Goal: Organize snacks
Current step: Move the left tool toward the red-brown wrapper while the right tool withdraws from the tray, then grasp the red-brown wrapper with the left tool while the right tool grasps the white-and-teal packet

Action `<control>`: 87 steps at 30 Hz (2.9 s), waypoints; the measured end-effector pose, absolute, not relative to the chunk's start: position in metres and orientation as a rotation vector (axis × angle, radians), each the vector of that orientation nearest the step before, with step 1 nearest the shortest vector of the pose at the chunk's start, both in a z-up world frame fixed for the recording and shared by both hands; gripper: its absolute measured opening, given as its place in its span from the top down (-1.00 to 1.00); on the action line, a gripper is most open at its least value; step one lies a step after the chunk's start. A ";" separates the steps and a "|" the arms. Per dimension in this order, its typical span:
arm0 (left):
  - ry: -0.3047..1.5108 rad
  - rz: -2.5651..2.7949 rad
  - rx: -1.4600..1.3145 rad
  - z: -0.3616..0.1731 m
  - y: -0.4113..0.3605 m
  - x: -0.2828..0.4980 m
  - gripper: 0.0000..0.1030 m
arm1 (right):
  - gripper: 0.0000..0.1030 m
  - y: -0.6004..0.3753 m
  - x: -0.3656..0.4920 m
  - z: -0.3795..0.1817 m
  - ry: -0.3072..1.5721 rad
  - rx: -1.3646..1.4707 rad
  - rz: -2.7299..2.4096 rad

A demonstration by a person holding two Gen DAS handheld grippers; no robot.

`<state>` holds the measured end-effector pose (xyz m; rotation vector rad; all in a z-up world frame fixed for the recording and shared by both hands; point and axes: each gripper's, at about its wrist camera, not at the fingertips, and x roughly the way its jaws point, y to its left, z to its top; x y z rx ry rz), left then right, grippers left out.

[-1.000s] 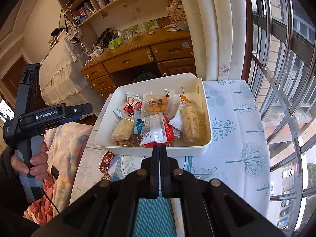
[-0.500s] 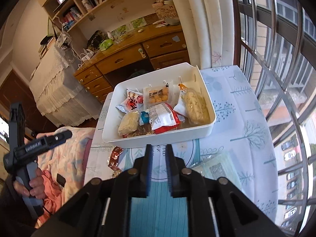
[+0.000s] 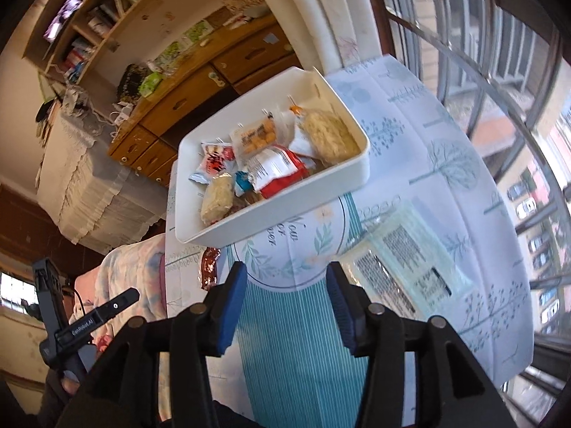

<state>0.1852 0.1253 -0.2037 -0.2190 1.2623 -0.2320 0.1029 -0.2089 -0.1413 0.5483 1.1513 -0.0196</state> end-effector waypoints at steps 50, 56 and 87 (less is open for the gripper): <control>1.370 -0.094 -0.018 -0.352 0.060 0.276 -0.52 | -0.99 -0.203 0.128 -0.317 1.559 -0.200 -0.046; 1.346 -0.069 0.000 -0.352 0.053 0.281 -0.37 | -0.99 -0.215 0.144 -0.325 1.579 -0.154 -0.025; 1.337 -0.062 -0.065 -0.318 0.072 0.251 0.14 | -0.77 -0.262 0.186 -0.321 1.684 0.261 -0.032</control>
